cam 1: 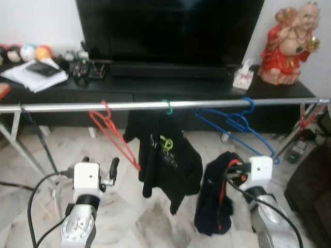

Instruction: Hang hanger

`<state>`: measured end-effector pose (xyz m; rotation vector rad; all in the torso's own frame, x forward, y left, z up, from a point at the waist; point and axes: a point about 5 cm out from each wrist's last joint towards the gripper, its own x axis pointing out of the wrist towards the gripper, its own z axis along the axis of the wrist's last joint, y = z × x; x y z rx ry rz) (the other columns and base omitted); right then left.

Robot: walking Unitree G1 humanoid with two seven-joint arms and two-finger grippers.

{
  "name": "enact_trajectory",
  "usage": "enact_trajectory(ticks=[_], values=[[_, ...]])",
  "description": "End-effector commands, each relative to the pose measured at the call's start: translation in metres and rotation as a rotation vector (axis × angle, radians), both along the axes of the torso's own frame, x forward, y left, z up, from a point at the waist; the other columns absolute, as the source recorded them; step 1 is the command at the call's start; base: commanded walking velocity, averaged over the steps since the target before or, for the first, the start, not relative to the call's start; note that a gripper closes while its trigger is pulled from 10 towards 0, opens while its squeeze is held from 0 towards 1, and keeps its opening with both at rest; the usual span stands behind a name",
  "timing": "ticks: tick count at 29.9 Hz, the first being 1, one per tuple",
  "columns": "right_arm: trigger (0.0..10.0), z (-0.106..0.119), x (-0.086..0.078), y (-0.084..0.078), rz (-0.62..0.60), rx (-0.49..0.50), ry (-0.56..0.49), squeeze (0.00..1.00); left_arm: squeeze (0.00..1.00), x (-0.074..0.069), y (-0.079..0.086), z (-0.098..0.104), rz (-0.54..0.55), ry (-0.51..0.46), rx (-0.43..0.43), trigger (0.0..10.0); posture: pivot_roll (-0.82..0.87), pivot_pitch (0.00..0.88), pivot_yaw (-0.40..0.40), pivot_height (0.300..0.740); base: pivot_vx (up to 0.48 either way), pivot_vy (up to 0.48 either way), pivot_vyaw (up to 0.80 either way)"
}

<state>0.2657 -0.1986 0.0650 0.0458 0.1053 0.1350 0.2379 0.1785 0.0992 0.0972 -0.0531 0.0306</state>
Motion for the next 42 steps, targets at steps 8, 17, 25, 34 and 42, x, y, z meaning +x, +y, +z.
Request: enact_trajectory(ticks=[8, 17, 25, 34, 42], values=[[10.0, -0.007, -0.003, -0.011, -0.014, -0.018, 0.027, 0.00, 0.00, -0.002, -0.004, -0.001, -0.021, 0.016, 0.004, 10.0, 0.01, 0.000, -0.031, 0.740, 0.030, 0.000, 0.00], [10.0, -0.013, -0.004, -0.013, -0.013, -0.030, 0.045, 0.00, 0.00, 0.003, -0.007, 0.003, -0.054, 0.013, 0.031, 10.0, 0.00, 0.000, -0.011, 0.740, 0.000, -0.125, 0.00], [10.0, -0.015, -0.008, -0.015, -0.010, -0.036, 0.055, 0.00, 0.00, 0.003, -0.005, 0.001, -0.039, 0.028, 0.022, 10.0, 0.00, 0.000, -0.012, 0.740, 0.000, -0.352, 0.00], [10.0, -0.027, -0.011, -0.022, -0.025, -0.044, 0.106, 0.00, 0.00, 0.003, -0.005, -0.001, -0.025, 0.041, 0.002, 10.0, 0.00, 0.000, -0.023, 0.740, 0.000, 0.000, 0.00], [10.0, -0.065, -0.018, -0.029, -0.042, -0.053, 0.285, 0.00, 0.00, 0.010, -0.009, 0.000, -0.021, 0.031, -0.013, 10.0, -0.02, 0.000, -0.025, 0.740, 0.000, 0.000, 0.00]])
